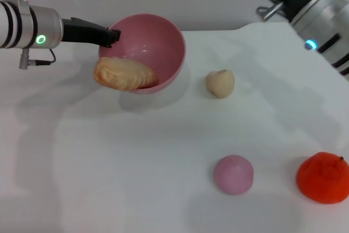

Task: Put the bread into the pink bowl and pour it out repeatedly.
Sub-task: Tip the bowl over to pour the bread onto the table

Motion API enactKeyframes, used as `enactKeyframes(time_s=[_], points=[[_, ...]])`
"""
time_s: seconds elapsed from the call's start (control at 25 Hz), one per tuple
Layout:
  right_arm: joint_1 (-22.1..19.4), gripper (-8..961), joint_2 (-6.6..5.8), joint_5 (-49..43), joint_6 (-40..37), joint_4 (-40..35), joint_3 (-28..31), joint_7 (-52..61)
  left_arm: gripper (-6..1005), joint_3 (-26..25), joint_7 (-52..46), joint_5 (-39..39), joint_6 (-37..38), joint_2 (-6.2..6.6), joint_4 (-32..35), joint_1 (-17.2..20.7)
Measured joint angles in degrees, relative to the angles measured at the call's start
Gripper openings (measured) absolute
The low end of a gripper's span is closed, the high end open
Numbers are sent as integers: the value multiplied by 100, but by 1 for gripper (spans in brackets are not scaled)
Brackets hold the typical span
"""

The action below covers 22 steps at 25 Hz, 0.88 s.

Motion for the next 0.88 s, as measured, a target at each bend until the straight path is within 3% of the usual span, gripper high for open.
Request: enactKeyframes(time_s=[0.36, 0.6, 0.8, 0.88], points=[[-172, 598, -21, 1647, -659, 650, 677, -78, 55, 12, 143, -10, -86, -89, 8, 3], [-241, 597, -25, 1757, -1027, 1208, 1172, -80, 55, 116, 224, -18, -87, -131, 4, -75], [-236, 597, -26, 1769, -1203, 1771, 1528, -112, 55, 502, 412, -263, -332, -185, 46, -110], [-235, 597, -25, 1770, -1206, 1828, 1594, -146, 55, 904, 690, -727, -543, -198, 39, -103]])
